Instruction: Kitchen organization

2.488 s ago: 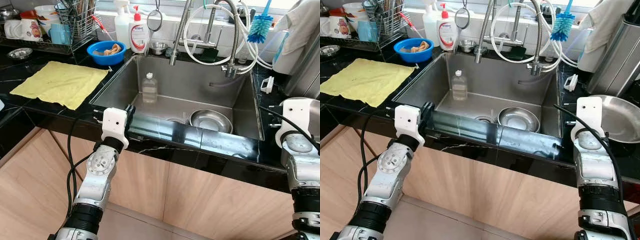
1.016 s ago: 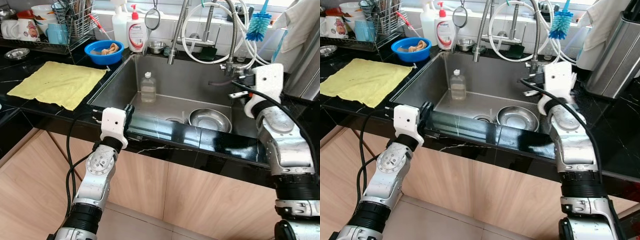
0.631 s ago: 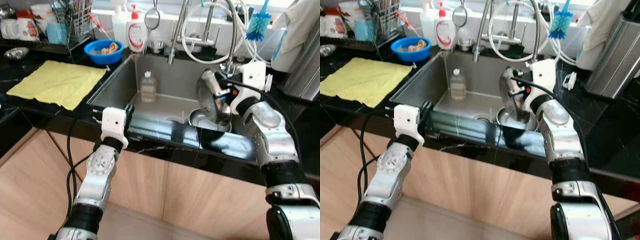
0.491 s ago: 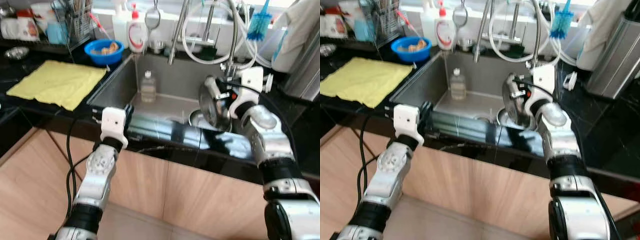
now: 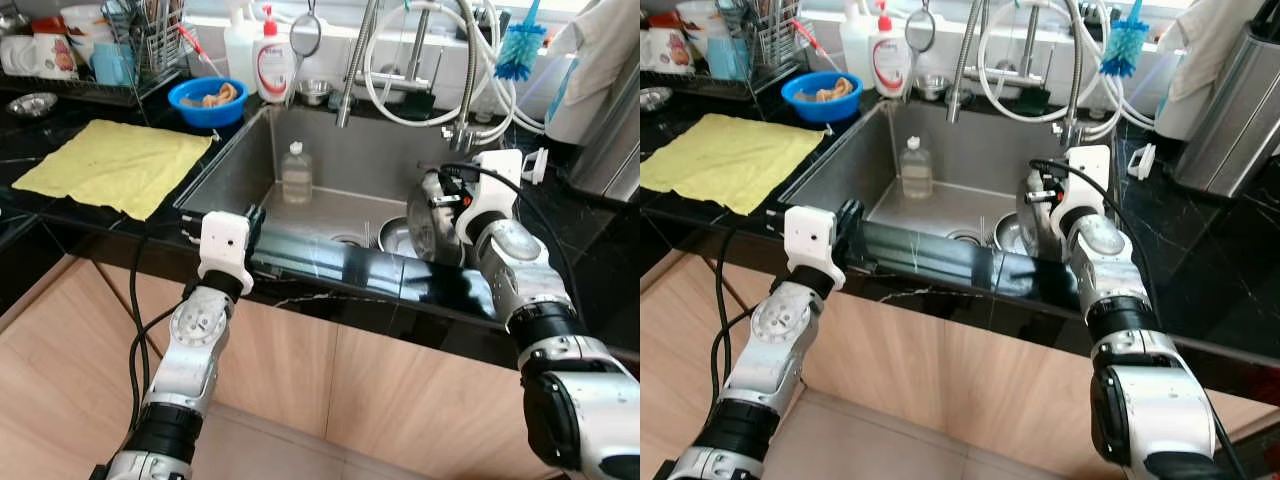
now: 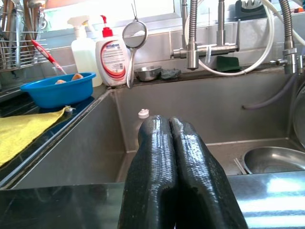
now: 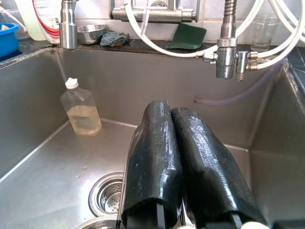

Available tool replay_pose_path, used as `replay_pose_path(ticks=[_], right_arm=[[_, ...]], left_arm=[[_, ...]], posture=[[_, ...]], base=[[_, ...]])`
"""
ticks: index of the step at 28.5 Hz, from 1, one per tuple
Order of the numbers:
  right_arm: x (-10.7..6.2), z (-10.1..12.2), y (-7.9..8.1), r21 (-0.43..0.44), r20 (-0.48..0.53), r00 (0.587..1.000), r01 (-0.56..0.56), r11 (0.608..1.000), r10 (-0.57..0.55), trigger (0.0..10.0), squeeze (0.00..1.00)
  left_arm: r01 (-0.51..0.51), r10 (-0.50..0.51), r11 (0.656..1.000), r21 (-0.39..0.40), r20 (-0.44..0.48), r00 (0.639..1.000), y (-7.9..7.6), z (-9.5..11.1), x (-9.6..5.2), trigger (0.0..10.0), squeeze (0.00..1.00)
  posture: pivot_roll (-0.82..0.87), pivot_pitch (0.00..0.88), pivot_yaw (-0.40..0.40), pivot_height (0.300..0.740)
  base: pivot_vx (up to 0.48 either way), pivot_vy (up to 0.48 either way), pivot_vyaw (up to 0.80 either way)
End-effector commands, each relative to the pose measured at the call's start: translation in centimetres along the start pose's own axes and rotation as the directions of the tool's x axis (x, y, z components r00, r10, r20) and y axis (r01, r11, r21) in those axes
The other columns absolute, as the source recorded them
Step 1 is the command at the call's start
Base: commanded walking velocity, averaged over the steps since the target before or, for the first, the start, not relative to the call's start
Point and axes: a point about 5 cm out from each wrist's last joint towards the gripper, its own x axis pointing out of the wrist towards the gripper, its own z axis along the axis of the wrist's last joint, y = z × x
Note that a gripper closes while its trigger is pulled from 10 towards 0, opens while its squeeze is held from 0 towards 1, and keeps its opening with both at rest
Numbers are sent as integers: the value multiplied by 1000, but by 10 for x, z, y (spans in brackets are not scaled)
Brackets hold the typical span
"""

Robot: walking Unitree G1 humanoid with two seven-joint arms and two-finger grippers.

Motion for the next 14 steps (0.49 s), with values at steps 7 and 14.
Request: replay_pose_path(ticks=[7, 14], right_arm=[[4, 11, -2, 12, 40, 999, 23, 1000, -23, 10000, 94], [2, 3, -4, 22, 21, 999, 38, 999, -39, 10000, 1000]], left_arm=[[-2, 2, 1000, 25, 17, 1000, 3, 5, 3, 10000, 0], [-9, 9, 1000, 27, 19, 1000, 3, 6, 2, 10000, 0]], posture=[[190, 0, -24, 740], [208, 0, -34, 740]], base=[[0, 0, 0], [0, 0, 0]])
